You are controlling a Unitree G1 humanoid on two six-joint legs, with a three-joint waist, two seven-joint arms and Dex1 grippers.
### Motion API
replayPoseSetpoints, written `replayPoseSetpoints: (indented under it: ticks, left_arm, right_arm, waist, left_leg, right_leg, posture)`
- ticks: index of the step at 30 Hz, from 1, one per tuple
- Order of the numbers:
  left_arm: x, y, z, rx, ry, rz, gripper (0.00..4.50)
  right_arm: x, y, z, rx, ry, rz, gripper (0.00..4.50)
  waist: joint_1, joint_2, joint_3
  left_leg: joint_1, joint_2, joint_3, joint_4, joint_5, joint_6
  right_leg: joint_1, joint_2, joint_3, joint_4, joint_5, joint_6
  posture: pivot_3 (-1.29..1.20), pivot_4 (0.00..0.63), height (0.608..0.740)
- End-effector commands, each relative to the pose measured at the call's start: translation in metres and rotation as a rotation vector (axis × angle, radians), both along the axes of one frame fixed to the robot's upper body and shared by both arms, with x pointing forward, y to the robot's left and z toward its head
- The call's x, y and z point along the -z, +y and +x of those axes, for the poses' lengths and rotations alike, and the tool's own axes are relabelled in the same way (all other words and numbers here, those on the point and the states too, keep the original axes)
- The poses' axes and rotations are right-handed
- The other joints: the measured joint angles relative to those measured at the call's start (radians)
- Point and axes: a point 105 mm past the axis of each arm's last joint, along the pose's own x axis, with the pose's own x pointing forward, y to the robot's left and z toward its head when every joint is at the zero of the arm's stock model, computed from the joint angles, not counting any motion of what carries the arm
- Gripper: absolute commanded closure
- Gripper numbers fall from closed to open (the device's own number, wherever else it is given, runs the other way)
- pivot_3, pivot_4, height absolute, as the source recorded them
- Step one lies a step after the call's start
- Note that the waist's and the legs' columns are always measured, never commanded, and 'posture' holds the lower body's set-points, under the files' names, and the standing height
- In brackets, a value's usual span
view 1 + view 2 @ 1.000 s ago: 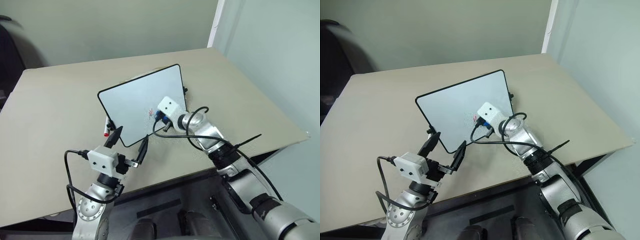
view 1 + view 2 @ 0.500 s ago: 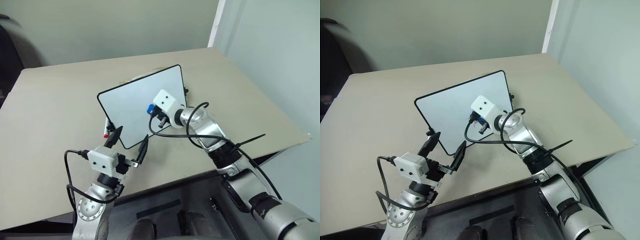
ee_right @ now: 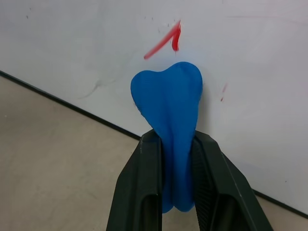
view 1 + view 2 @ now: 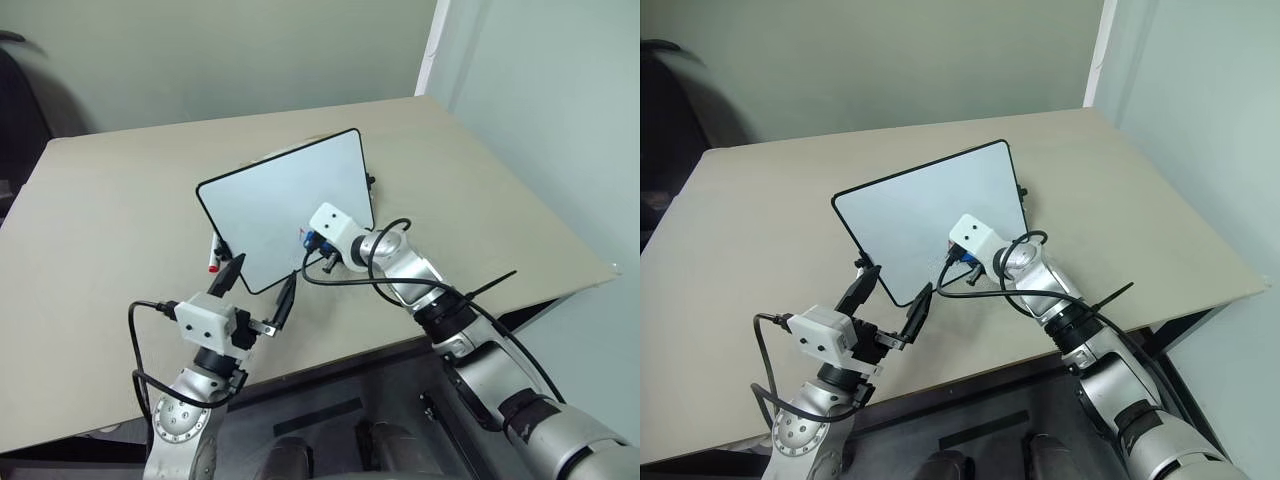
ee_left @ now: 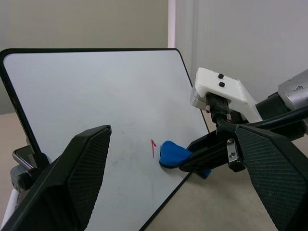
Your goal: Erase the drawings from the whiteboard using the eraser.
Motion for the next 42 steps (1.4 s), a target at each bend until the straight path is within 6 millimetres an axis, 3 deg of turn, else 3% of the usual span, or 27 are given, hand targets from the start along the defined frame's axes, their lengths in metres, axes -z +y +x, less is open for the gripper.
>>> replayPoseSetpoints:
  ticks: [1,5,15,24,36,42]
  left_arm:
    - [-0.015,0.000,-0.005,0.003,-0.060,0.001,0.00]
    - [-0.016,0.000,-0.005,0.002,-0.063,0.002,0.00]
    - [-0.017,0.001,-0.006,0.001,-0.068,0.003,0.00]
    - [-0.016,0.003,-0.004,-0.001,-0.063,0.004,0.00]
    - [-0.015,0.003,0.000,0.005,-0.061,0.011,0.00]
    - [-0.015,0.003,0.002,0.011,-0.061,0.016,0.00]
  right_arm:
    - [-0.030,0.006,0.006,-0.004,-0.089,0.047,4.02]
    - [-0.046,0.015,0.002,-0.044,-0.130,0.080,4.02]
    - [-0.029,0.036,-0.014,-0.127,-0.116,0.034,4.02]
    - [-0.032,0.050,-0.023,-0.185,-0.141,0.039,4.02]
    - [-0.022,-0.008,0.023,0.124,-0.095,-0.008,4.02]
    - [-0.022,-0.021,0.028,0.168,-0.089,-0.014,4.02]
  waist:
    - [0.000,0.000,0.000]
    - [-0.001,0.000,0.000]
    - [-0.006,0.000,0.000]
    - [-0.005,0.001,0.000]
    - [-0.002,0.002,0.001]
    - [-0.003,0.000,0.003]
  left_leg:
    - [0.000,0.000,0.000,0.000,0.000,0.000]
    - [0.000,0.000,0.000,0.000,0.001,0.002]
    - [0.002,0.000,0.000,-0.001,0.001,0.002]
    - [0.002,0.000,0.000,-0.001,0.000,0.000]
    - [0.001,0.000,0.000,0.000,-0.001,-0.002]
    - [-0.001,0.000,0.000,0.001,-0.004,-0.007]
  right_leg:
    - [0.000,0.000,0.000,0.000,0.000,0.000]
    - [-0.001,0.000,0.000,0.000,0.001,-0.001]
    - [-0.001,0.000,0.000,0.000,0.001,-0.002]
    - [-0.001,0.000,0.000,0.000,0.001,-0.002]
    - [-0.001,0.000,0.000,0.000,0.001,-0.002]
    - [-0.001,0.000,0.000,0.000,0.001,-0.002]
  posture:
    - [0.00,0.150,0.739]
    - [0.00,0.150,0.739]
    - [0.00,0.150,0.739]
    - [0.00,0.150,0.739]
    - [0.00,0.150,0.739]
    - [0.00,0.150,0.739]
